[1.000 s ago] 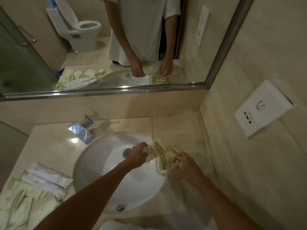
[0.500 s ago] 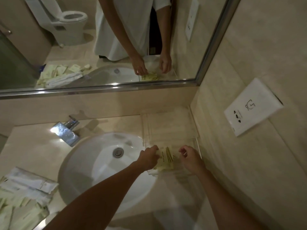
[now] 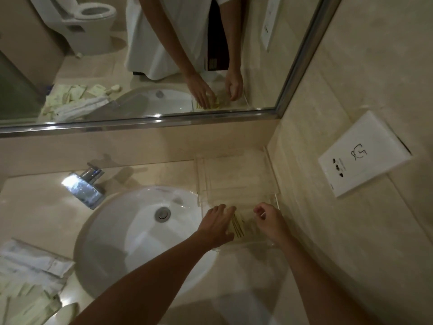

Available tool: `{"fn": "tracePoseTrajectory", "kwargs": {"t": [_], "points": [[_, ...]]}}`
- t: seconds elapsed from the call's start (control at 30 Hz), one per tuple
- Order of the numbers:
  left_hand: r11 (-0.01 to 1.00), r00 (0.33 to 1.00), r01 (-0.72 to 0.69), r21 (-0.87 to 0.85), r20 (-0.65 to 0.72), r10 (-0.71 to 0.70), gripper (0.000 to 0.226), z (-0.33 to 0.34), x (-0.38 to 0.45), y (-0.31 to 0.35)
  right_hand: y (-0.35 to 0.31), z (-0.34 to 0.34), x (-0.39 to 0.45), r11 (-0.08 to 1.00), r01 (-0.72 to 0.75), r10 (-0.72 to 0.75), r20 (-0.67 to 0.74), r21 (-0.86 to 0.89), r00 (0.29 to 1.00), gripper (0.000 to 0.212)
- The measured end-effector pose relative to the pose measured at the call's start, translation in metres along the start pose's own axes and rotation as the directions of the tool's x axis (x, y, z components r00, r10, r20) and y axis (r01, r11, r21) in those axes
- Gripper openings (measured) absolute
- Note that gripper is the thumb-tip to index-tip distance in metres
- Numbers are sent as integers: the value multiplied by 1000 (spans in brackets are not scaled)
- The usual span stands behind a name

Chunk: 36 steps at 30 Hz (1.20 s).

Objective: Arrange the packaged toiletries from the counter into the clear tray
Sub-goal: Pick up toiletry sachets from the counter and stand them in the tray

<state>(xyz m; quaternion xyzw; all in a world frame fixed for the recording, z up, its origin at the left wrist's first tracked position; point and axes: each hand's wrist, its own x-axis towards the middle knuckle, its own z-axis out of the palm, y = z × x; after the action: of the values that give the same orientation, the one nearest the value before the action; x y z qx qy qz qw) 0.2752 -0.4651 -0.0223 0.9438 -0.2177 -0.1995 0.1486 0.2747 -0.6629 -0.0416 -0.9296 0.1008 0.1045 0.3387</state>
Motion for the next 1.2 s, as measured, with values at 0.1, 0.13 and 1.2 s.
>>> {"fn": "tracePoseTrajectory", "kwargs": {"t": [0.1, 0.13, 1.2], "points": [[997, 994, -53, 54, 101, 47, 86, 6, 6, 8, 1, -1, 4, 1000, -3, 3, 14, 2, 1000, 16], [996, 989, -53, 68, 140, 43, 86, 7, 8, 9, 1, -1, 5, 1000, 1, -1, 13, 7, 1000, 17], [962, 921, -160, 223, 384, 65, 65, -3, 19, 12, -8, 6, 1, 998, -43, 39, 91, 44, 995, 8]]}}
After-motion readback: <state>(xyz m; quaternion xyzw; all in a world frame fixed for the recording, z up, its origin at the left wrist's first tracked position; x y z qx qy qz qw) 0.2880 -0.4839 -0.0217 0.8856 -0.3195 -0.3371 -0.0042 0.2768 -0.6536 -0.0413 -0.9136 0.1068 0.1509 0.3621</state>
